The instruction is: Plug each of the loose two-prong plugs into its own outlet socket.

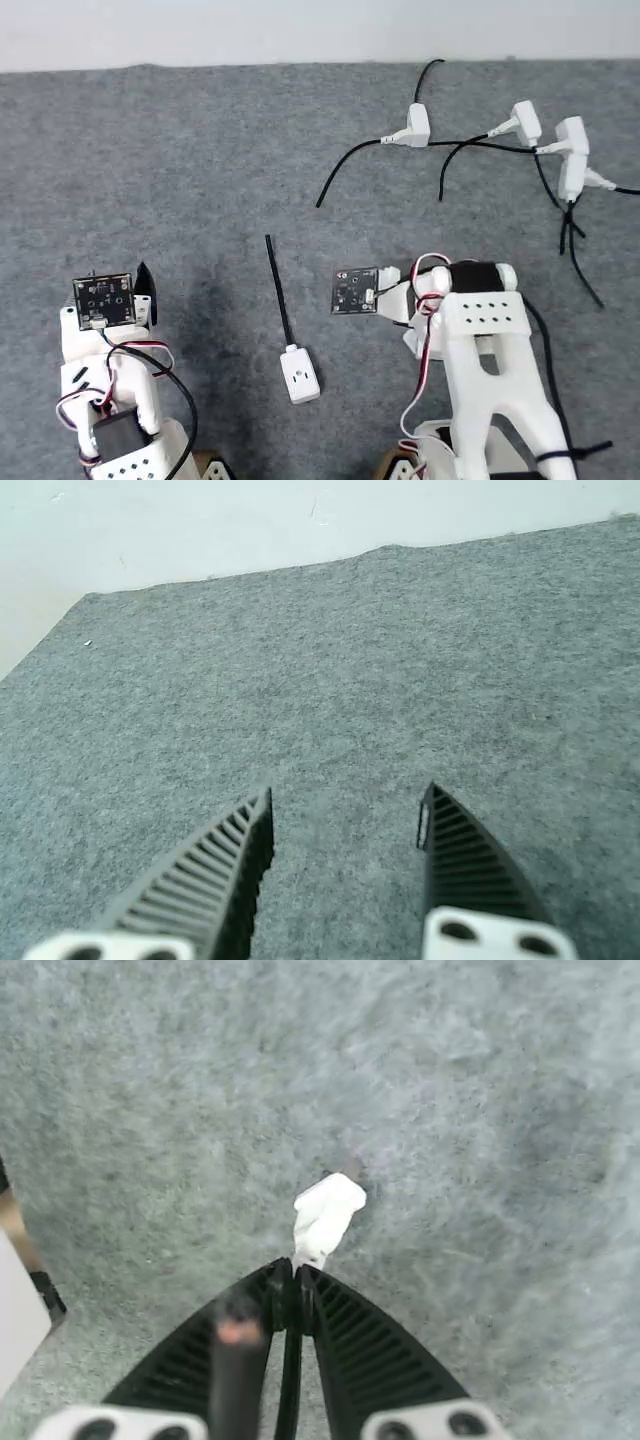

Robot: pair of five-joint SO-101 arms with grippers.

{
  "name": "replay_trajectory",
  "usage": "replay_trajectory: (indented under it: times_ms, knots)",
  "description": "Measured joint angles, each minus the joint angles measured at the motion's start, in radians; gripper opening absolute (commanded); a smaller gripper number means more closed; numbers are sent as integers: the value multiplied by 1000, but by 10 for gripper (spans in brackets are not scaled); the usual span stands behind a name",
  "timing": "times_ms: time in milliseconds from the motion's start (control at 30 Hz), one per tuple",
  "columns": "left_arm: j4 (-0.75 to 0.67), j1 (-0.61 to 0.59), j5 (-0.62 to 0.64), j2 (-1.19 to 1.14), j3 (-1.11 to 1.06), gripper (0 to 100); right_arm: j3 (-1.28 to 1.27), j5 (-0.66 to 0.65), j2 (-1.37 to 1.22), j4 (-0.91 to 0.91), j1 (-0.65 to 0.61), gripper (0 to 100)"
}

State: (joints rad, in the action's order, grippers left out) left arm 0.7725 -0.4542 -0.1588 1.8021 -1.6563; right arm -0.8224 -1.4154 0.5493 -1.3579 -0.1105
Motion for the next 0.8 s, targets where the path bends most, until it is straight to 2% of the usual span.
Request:
replay_trajectory:
  times_ms: [800]
  knots:
    - [0, 0, 0, 0, 0, 226, -130, 0, 0, 20, 6, 13]
